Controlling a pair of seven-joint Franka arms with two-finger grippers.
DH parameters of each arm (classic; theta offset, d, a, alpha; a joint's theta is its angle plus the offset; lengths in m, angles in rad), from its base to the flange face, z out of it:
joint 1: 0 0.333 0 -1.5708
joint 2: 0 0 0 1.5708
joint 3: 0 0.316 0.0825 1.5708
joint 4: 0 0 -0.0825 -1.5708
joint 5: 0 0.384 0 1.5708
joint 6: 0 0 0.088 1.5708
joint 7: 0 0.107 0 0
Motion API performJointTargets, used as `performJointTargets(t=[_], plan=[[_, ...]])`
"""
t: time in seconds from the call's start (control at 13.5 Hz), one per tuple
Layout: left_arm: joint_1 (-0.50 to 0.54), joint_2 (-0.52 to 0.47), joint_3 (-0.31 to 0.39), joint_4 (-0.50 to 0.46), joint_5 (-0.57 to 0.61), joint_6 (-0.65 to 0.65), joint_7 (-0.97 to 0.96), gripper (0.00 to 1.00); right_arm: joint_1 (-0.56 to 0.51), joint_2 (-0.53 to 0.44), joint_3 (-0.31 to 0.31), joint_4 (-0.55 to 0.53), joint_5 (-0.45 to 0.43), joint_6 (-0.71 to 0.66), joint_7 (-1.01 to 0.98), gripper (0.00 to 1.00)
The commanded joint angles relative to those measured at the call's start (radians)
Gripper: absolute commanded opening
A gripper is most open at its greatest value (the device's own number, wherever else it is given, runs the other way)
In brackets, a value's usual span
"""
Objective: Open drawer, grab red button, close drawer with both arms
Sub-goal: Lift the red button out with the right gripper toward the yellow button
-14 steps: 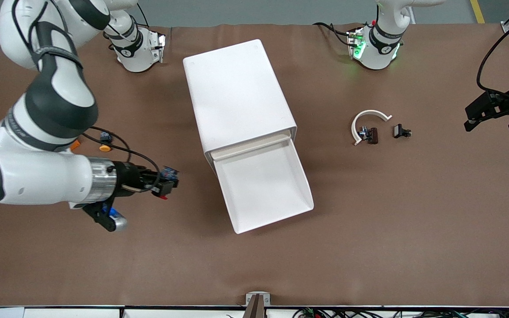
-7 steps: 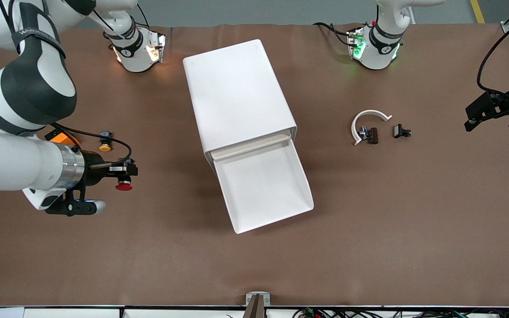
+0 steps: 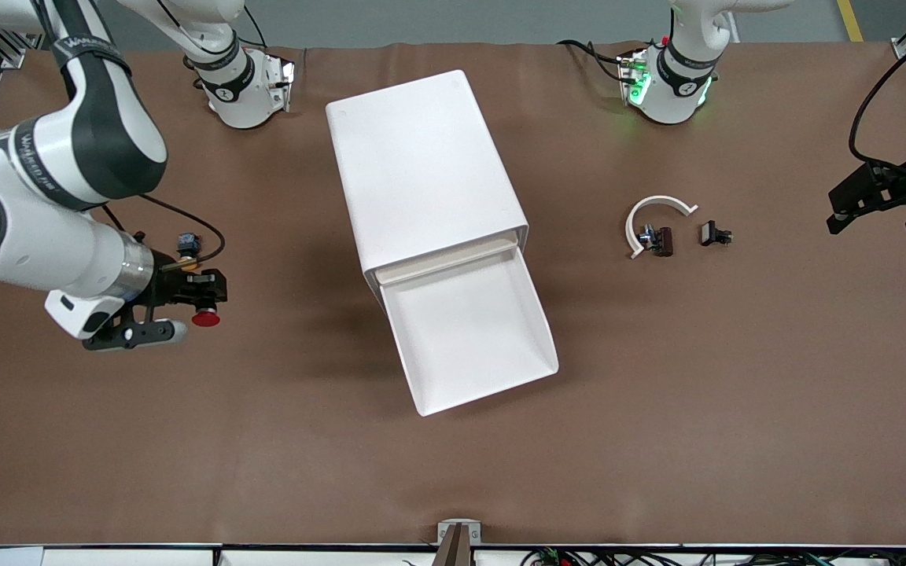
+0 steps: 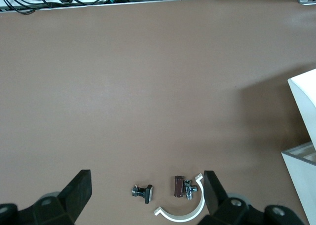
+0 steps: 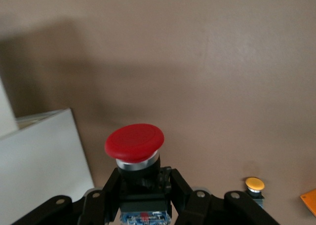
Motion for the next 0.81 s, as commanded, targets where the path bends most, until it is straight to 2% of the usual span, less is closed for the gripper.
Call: performJointTargets(t=[0.0, 0.3, 0.44, 0.74], plan=[[0.002, 0.0, -0.001, 0.006, -0.012, -0.004, 0.008, 1.0, -0.041, -0.138, 0.016, -0.225, -0.003, 0.131, -0.026, 0.0], [0.002, 0.003, -0.001, 0.004, -0.012, -0.004, 0.008, 1.0, -0.076, -0.215, 0.016, -0.429, -0.003, 0.31, -0.042, 0.0], [0.002, 0.003, -0.001, 0.004, -0.012, -0.004, 0.008, 1.0, -0.125, -0.264, 0.016, -0.593, -0.003, 0.465, -0.091, 0.0], [0.004, 0.003, -0.001, 0.004, -0.012, -0.004, 0.008, 1.0, -0.165, -0.3, 0.01, -0.741, -0.001, 0.521, -0.095, 0.0]])
